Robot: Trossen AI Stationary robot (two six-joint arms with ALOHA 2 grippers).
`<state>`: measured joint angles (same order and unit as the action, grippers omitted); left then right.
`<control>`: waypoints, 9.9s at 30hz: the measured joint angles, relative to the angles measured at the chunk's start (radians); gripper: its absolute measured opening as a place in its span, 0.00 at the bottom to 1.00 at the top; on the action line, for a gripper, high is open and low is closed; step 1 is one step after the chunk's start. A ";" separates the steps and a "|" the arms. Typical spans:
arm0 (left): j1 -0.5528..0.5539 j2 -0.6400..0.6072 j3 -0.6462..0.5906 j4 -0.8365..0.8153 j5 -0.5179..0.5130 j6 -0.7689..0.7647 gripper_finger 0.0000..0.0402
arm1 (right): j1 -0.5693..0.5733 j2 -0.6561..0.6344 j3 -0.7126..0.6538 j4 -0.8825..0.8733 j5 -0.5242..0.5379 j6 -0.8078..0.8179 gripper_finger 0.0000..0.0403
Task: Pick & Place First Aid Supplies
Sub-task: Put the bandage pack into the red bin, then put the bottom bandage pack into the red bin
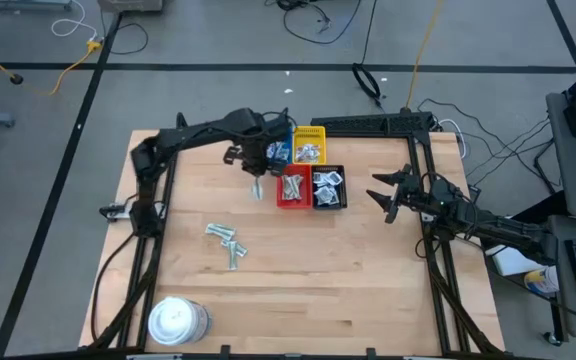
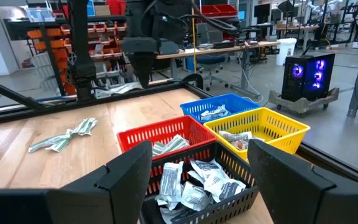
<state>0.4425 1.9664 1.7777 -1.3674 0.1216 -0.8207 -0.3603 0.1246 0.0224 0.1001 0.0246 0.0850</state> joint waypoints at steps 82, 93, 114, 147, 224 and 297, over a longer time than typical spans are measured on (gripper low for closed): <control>-0.163 0.091 0.126 0.015 -0.054 -0.171 0.42 | 0.000 0.001 0.000 0.000 0.000 0.000 0.65; -0.325 -0.170 -0.250 0.149 -0.043 -0.354 0.58 | 0.000 0.001 0.000 0.000 0.000 0.000 0.64; -0.625 -0.379 -0.537 0.169 -0.035 -0.762 0.61 | 0.000 0.001 0.000 0.000 0.000 0.000 0.64; -0.697 -0.214 -0.756 0.511 0.001 -0.833 0.61 | 0.000 0.001 0.000 0.000 0.000 0.000 0.65; -0.125 0.045 -0.011 0.207 0.136 -0.173 0.00 | 0.000 0.001 0.000 0.000 0.000 0.000 0.65; -0.110 0.046 0.026 0.168 0.072 -0.215 0.67 | 0.000 0.001 0.000 0.000 0.000 0.000 0.65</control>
<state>0.3325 2.0121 1.8038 -1.1999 0.1932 -1.0356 -0.3603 0.1256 0.0226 0.1001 0.0244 0.0850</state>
